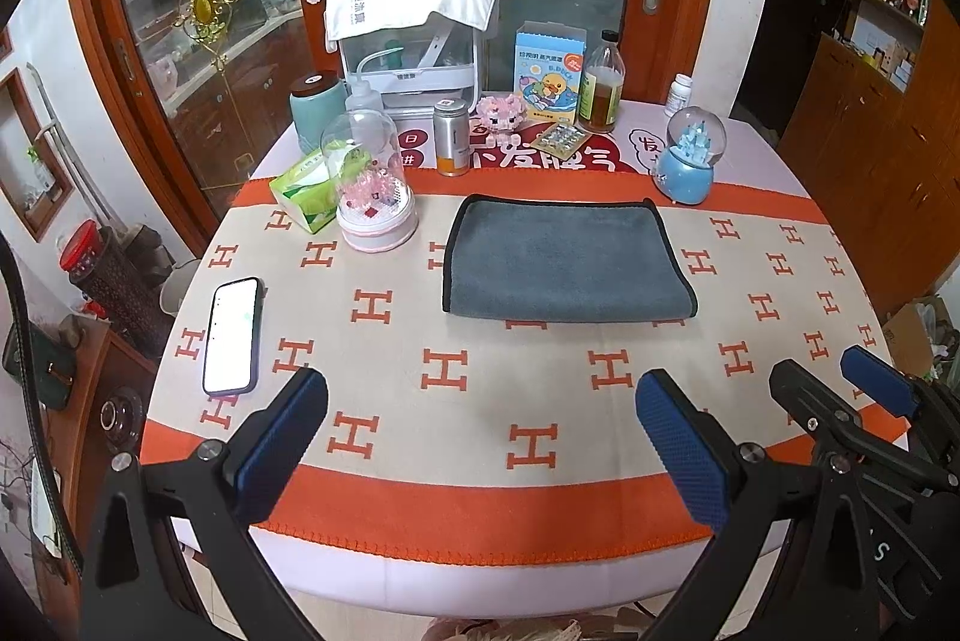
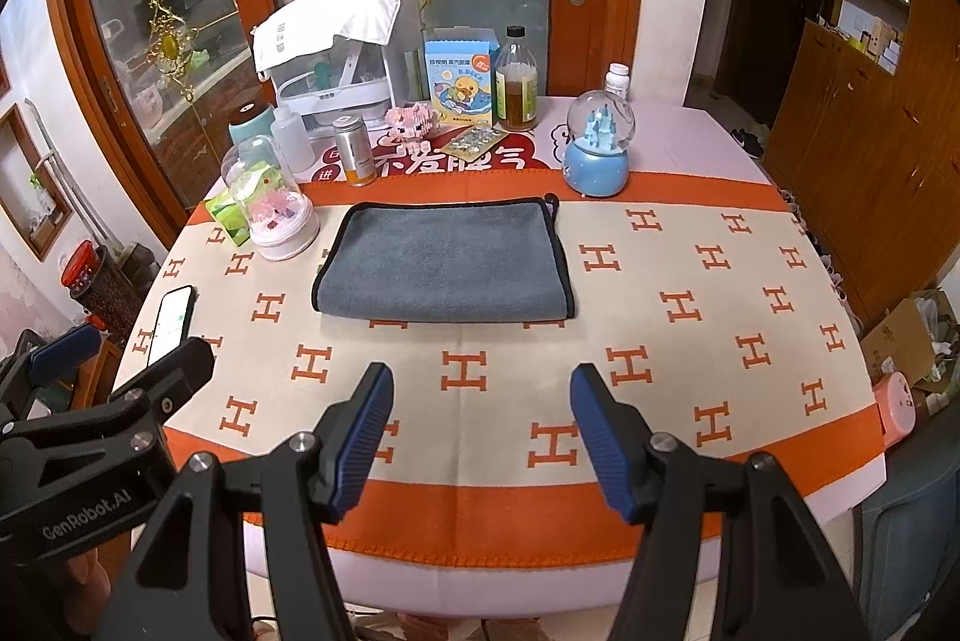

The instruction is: Fold towel

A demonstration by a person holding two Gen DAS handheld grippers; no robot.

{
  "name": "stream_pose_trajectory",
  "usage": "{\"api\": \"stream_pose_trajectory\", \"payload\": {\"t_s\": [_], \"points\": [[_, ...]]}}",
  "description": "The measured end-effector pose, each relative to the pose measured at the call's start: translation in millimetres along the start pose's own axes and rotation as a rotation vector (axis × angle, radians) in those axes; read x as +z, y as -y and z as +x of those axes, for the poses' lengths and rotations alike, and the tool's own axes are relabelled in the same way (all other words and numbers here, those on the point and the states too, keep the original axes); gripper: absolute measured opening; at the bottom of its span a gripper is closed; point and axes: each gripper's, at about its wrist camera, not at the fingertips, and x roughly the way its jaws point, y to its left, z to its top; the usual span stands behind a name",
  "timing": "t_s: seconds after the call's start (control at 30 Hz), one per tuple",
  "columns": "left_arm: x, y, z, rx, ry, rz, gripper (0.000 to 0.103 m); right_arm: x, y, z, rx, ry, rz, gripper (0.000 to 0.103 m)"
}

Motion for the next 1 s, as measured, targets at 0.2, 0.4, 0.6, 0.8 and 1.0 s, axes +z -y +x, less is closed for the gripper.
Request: {"api": "stream_pose_trajectory", "payload": {"t_s": [0.2, 0.4, 0.6, 0.8, 1.0], "points": [[-0.3, -0.2, -0.4, 0.001, 0.001, 0.001, 0.102, 0.4, 0.1, -0.2, 0.0, -0.001, -0.001, 0.062], [-1.6, -1.9, -0.9, 0.002, 0.001, 0.001, 0.102, 1.5, 0.8, -1.0, 0.0, 0.003, -0.004, 0.062], [-1.5, -1.7, -1.0, 0.001, 0.0, 0.001, 0.102, 2.2, 0.8, -1.7, -0.001, 0.005, -0.006, 0.062], [-1.2, -1.4, -1.0, 0.001, 0.001, 0.001, 0.102, 2.1, 0.5, -1.9, -0.001, 0.005, -0.006, 0.062], [-0.9, -1.0, -0.9, 0.002, 0.0, 0.001, 0.102, 2.1, 1.1, -2.4, -0.002, 0.007, -0.008, 0.062]]}}
